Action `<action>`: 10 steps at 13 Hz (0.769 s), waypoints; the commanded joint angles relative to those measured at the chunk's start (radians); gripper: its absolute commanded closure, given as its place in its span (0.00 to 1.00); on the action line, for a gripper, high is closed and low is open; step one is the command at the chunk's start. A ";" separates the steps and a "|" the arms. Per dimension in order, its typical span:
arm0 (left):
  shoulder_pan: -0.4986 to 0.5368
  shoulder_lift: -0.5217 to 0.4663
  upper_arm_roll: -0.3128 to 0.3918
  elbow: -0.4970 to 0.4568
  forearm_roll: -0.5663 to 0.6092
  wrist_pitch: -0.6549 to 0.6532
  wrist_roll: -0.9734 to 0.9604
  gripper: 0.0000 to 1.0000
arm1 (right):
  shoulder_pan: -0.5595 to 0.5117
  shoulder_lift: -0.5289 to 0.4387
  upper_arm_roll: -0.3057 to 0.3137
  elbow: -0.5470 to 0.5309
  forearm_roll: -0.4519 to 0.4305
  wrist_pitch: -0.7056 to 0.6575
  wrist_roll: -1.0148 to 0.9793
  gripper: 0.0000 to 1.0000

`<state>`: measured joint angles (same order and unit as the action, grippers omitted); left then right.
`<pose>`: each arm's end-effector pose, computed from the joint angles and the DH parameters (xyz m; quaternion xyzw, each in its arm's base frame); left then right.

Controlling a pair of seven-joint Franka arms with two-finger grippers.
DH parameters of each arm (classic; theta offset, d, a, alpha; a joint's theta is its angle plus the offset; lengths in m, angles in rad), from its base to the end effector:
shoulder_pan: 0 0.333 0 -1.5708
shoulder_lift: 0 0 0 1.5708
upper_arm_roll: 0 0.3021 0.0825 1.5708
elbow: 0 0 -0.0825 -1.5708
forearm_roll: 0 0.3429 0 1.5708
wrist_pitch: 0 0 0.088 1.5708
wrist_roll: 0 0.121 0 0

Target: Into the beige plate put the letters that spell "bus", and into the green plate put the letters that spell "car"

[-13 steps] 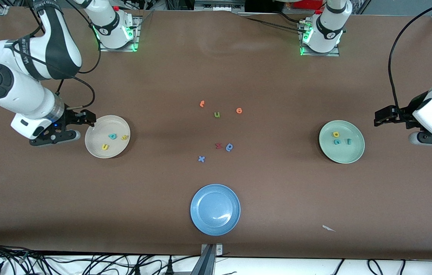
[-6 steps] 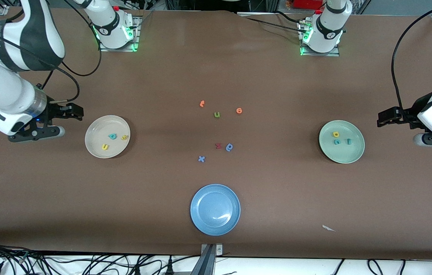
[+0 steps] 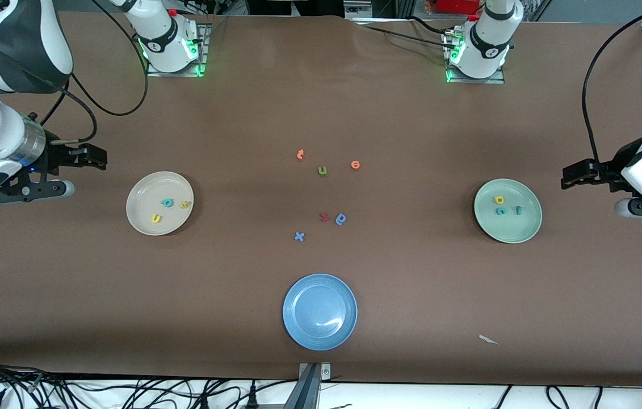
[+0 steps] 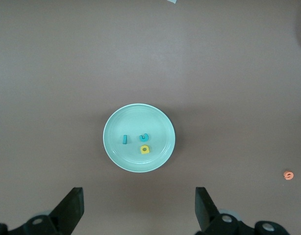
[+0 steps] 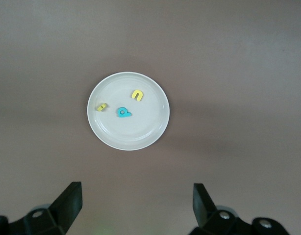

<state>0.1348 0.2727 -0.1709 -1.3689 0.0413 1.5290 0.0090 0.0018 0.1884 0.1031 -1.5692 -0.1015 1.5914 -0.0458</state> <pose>0.5820 -0.0031 0.5315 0.9983 -0.0209 -0.0544 0.0017 0.5552 0.0421 0.4987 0.9925 0.0801 -0.0812 0.0432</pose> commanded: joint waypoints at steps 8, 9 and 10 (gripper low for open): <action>-0.001 -0.012 -0.005 -0.004 -0.005 -0.001 0.023 0.01 | 0.000 -0.088 -0.026 0.100 0.011 -0.113 -0.005 0.00; 0.002 -0.012 -0.005 -0.006 -0.005 -0.001 0.025 0.02 | -0.003 -0.116 -0.026 0.078 0.043 -0.096 0.001 0.00; 0.002 -0.010 -0.005 -0.006 -0.003 -0.001 0.037 0.02 | -0.003 -0.141 -0.025 0.058 0.071 -0.096 0.007 0.00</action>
<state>0.1309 0.2721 -0.1749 -1.3684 0.0413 1.5294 0.0119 0.0018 0.1228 0.0771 -1.4437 -0.0763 1.4756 -0.0450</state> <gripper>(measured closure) 0.013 0.000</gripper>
